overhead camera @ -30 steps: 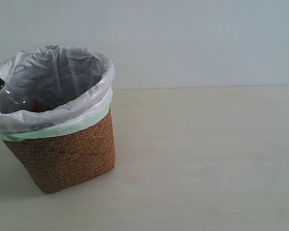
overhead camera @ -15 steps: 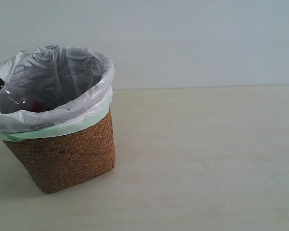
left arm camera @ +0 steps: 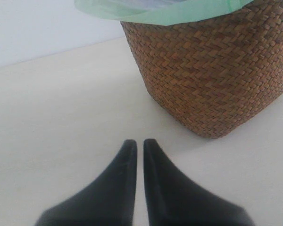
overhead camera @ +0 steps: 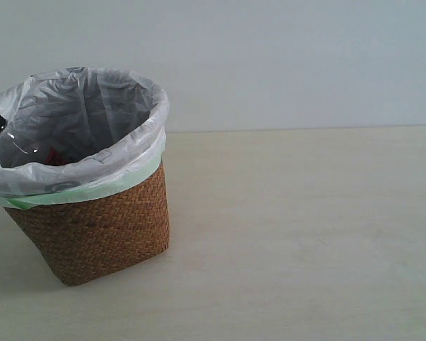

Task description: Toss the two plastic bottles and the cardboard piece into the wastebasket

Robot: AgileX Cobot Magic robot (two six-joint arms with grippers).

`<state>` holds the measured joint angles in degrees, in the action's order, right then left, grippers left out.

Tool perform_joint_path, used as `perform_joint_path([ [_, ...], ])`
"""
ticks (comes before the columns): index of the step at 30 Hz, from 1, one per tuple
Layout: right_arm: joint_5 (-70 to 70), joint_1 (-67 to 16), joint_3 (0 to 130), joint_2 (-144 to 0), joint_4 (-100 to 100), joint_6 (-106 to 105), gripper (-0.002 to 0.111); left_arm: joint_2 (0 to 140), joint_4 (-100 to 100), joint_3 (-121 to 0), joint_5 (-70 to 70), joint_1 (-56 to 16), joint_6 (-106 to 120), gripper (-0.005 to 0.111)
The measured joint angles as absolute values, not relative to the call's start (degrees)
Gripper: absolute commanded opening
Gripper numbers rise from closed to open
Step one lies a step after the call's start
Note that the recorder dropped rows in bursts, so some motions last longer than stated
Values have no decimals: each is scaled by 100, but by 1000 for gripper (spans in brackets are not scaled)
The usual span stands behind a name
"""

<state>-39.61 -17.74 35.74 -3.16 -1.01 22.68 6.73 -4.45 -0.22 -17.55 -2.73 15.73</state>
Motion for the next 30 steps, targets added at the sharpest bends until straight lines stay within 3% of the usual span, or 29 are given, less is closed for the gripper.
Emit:
perform_joint_path([
  [13, -3951, -880, 3574, -25, -179, 2268, 1, 673, -445, -22, -1755, -273, 1573, 4],
  [22, -3897, -744, 3537, -25, -179, 2268, 1, 673, -445, -22, -1755, -273, 1573, 4],
  [30, -1388, -744, 2108, -36, -525, 2268, 1, 673, -445, -22, -1755, -273, 1573, 4],
])
